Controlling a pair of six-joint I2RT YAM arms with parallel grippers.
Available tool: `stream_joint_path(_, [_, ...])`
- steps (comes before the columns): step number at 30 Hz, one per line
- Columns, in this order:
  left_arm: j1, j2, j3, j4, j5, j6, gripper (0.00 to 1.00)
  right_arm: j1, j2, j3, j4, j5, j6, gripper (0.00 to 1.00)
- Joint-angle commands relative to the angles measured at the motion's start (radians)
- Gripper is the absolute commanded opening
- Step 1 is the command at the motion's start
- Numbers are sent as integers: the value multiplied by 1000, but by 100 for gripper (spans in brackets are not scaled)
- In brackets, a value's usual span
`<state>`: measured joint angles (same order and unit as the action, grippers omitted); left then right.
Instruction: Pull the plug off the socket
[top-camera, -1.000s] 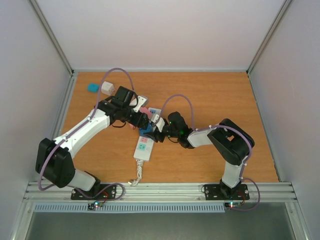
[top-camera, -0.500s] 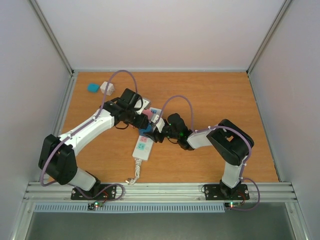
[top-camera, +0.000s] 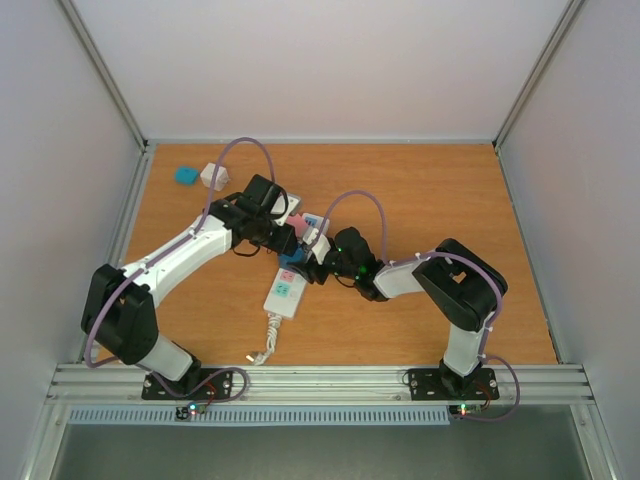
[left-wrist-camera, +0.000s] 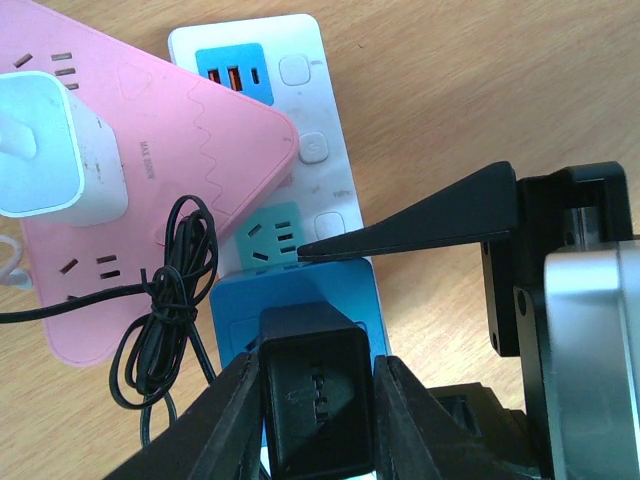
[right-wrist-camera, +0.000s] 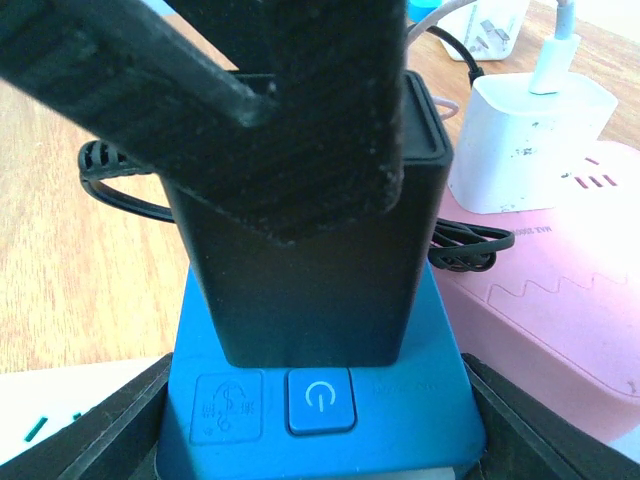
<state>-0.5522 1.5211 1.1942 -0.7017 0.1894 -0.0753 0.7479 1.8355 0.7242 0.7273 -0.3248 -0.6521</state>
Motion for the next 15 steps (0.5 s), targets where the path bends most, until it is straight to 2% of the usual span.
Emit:
stream_joint_path(1, [-6, 15, 34, 2, 14, 13, 11, 0, 15, -5, 67, 40, -6, 46])
stream_joint_path(5, [-6, 5, 43, -5, 8, 8, 1, 1, 17, -5, 63, 51, -5, 43])
stream_joint_path(8, [-6, -6, 61, -18, 6, 11, 1, 1, 19, -2, 59, 59, -7, 36])
stream_joint_path(11, [-6, -23, 69, -31, 41, -1, 1, 1, 20, -1, 52, 62, -10, 35])
stream_joint_path(15, [-6, -38, 65, -44, 64, -30, 1, 1, 22, -1, 44, 73, -14, 28])
